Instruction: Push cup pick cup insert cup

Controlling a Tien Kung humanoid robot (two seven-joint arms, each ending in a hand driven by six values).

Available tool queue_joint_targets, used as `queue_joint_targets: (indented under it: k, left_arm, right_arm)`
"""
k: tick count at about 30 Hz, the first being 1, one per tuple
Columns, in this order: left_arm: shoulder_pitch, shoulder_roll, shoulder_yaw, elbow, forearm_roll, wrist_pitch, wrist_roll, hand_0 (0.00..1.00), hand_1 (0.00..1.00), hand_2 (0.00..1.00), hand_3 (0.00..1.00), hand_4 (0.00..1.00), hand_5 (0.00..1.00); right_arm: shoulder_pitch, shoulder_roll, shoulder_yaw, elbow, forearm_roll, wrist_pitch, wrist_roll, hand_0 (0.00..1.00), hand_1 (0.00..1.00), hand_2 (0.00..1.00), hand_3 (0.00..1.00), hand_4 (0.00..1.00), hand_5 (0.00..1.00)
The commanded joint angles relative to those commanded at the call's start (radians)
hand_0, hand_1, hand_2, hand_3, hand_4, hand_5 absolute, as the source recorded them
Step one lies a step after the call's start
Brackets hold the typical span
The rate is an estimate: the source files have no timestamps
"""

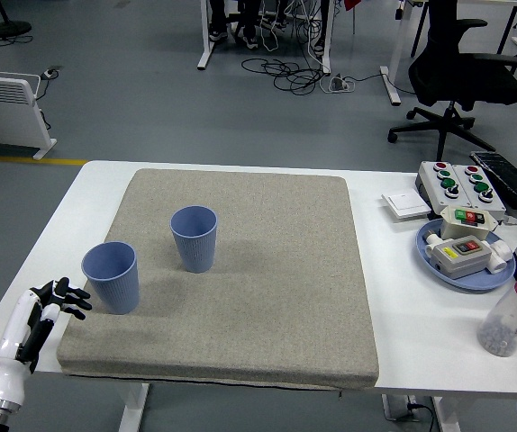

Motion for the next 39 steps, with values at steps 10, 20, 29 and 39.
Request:
queue_joint_targets:
  k: [10, 20, 29, 39]
  left_arm:
    - [-0.065, -0.009, 0.041, 0.094, 0.007, -0.019, 0.028, 0.407, 0.5, 0.448, 0.409, 0.589, 0.998]
    - [-0.131, -0.017, 0.05, 0.181, 0.002, -0.039, 0.056, 0.478, 0.554, 0.498, 0.464, 0.581, 0.998]
    - [-0.188, -0.011, 0.08, 0.232, -0.004, -0.046, 0.061, 0.505, 0.567, 0.506, 0.485, 0.577, 0.998]
    - [-0.261, -0.012, 0.094, 0.306, -0.011, -0.057, 0.071, 0.526, 0.587, 0.518, 0.491, 0.576, 0.998]
  right_arm:
    - [-0.001, 0.003, -0.001, 0.0, 0.003, -0.001, -0.002, 0.726, 0.662, 0.67, 0.584, 0.097, 0.543]
    - [-0.003, 0.004, -0.008, 0.0, 0.012, -0.001, -0.002, 0.726, 0.662, 0.67, 0.584, 0.095, 0.547]
    - [-0.003, 0.006, -0.01, 0.0, 0.013, -0.001, -0.002, 0.726, 0.662, 0.67, 0.584, 0.094, 0.549]
    - [-0.004, 0.008, -0.015, 0.0, 0.018, -0.002, -0.002, 0.726, 0.661, 0.669, 0.584, 0.094, 0.549]
